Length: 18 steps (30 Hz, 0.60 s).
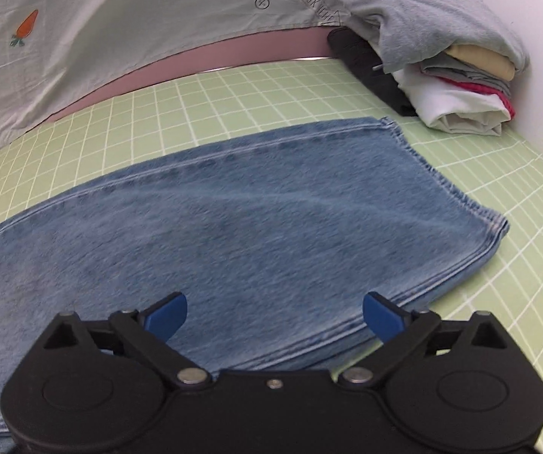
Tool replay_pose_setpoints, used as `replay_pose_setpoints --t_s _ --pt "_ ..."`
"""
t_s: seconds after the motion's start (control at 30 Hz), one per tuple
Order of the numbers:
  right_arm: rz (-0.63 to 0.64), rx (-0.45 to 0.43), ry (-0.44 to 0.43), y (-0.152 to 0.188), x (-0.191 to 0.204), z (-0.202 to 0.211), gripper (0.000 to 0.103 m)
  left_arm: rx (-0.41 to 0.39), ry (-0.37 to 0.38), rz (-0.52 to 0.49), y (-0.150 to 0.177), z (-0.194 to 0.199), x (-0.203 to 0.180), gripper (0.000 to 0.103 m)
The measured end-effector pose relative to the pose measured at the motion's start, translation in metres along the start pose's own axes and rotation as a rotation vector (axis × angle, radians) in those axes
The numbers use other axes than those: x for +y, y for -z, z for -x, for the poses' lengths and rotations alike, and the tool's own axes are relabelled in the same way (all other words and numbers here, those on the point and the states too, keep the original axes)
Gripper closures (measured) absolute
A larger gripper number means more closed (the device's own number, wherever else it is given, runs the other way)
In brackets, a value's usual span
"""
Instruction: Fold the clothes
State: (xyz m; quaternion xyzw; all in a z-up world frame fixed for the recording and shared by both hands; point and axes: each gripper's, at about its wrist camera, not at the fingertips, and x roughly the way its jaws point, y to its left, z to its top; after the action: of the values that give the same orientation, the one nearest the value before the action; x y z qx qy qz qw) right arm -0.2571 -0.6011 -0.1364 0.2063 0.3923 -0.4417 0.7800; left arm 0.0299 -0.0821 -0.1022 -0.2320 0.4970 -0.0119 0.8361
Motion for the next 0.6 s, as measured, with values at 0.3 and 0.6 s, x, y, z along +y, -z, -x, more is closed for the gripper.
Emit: replay_pose_setpoints --t_s 0.3,0.6 --pt "-0.061 0.017 0.045 0.013 0.041 -0.003 0.0 -0.019 0.016 0.058 -0.056 -0.027 0.031 0.012" --pt "-0.078 0.074 0.082 0.01 0.052 -0.004 0.0 -0.034 0.054 0.124 -0.089 -0.063 0.037 0.006"
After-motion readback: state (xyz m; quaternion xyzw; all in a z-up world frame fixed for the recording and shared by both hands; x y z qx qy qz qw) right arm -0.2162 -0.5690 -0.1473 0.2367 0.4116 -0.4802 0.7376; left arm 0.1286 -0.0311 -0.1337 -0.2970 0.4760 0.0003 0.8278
